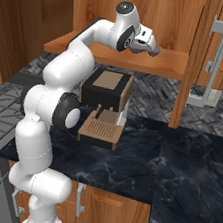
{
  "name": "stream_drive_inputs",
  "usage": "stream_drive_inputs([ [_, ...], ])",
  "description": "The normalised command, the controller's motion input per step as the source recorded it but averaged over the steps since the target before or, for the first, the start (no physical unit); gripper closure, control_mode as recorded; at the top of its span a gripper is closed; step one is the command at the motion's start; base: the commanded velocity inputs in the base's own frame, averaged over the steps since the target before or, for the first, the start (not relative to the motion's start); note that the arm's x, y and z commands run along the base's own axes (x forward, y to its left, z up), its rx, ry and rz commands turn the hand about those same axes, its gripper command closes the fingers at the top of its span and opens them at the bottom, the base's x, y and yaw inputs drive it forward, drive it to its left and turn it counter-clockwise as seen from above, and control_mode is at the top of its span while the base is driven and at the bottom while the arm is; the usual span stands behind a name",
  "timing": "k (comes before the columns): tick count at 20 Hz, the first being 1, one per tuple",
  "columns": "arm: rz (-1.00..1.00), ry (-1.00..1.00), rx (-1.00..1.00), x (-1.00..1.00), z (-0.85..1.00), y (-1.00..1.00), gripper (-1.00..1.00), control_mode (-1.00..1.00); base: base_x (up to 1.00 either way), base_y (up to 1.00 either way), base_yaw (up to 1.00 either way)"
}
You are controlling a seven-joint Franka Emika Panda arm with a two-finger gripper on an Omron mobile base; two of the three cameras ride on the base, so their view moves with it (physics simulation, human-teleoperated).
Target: Pick the eggplants from the cabinet and place them in one bowl. Pick the potato from the sink and place it in the other bowl.
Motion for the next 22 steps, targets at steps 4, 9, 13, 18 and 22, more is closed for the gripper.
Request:
stream_drive_inputs([
  [4,0.00,0.00,0.00,0.00,0.00,0.00,1.00,-1.00,0.00,0.00,0.00],
  [9,0.00,0.00,0.00,0.00,0.00,0.00,1.00,-1.00,0.00,0.00,0.00],
  [13,0.00,0.00,0.00,-0.15,0.00,0.00,1.00,-1.00,0.00,0.00,0.00],
  [18,0.00,-0.01,0.00,-0.37,0.00,0.00,1.00,-1.00,0.00,0.00,0.00],
  [22,0.00,0.00,0.00,-0.38,0.00,0.00,1.00,-1.00,0.00,0.00,0.00],
])
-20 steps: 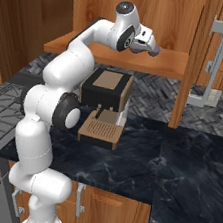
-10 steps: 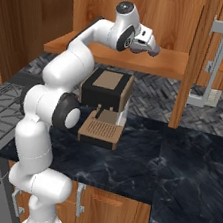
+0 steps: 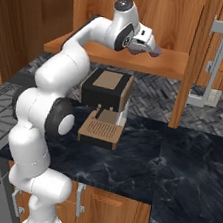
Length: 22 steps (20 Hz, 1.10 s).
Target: Pick the eggplants from the cabinet and place them in one bowl. Pick the potato from the sink and place it in the other bowl.
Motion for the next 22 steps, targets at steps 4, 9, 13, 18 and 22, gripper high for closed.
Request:
stream_drive_inputs([
  [4,0.00,-0.05,0.00,-0.38,0.00,0.00,1.00,-1.00,0.00,0.00,0.00],
  [9,0.00,-0.06,0.00,-0.41,0.00,0.00,1.00,-1.00,0.00,0.00,0.00],
  [13,0.00,-0.05,0.00,-0.45,0.00,0.00,1.00,-1.00,0.00,0.00,0.00],
  [18,0.00,-0.01,0.00,-0.39,0.00,0.00,1.00,-1.00,0.00,0.00,0.00],
  [22,0.00,0.00,0.00,-0.42,0.01,0.00,1.00,-1.00,0.00,0.00,0.00],
])
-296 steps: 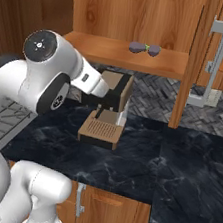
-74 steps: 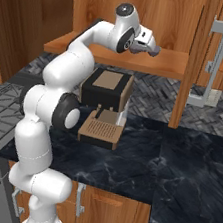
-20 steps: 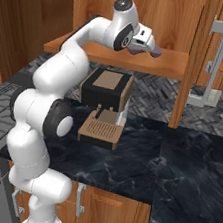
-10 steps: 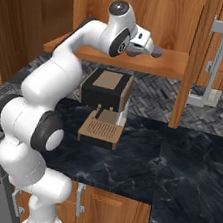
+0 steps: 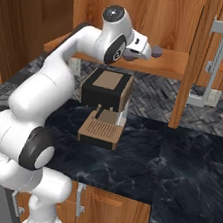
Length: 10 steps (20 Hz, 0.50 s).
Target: Pick the eggplants from the cabinet and place them in one bowl. Pick the potato from the sink and place it in the other bowl.
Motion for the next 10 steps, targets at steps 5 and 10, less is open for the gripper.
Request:
stream_drive_inputs([
  [5,0.03,0.00,0.00,-0.44,0.05,0.00,1.00,-1.00,0.00,0.00,0.00],
  [10,0.02,0.00,0.00,-0.39,0.09,0.00,1.00,-1.00,0.00,0.00,0.00],
])
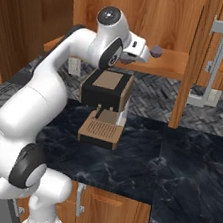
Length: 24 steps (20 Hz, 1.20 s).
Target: Pick the eggplants from the cabinet and place them in one bowl. Pick the potato from the sink and place it in the other bowl.
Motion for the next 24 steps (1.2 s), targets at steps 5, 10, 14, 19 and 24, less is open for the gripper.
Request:
stream_drive_inputs([
  [5,0.01,0.00,0.00,-0.33,0.06,0.03,1.00,-1.00,0.00,0.00,0.00],
  [10,0.01,0.01,0.00,-0.37,0.06,0.04,1.00,-1.00,0.00,0.00,0.00],
  [14,0.00,0.00,0.00,-0.48,0.00,0.13,1.00,-1.00,0.00,0.00,0.00],
  [19,0.02,0.00,0.00,-0.72,-0.05,0.15,1.00,-1.00,0.00,0.00,0.00],
  [24,0.04,0.07,0.00,-0.74,-0.01,0.16,1.00,-1.00,0.00,0.00,0.00],
])
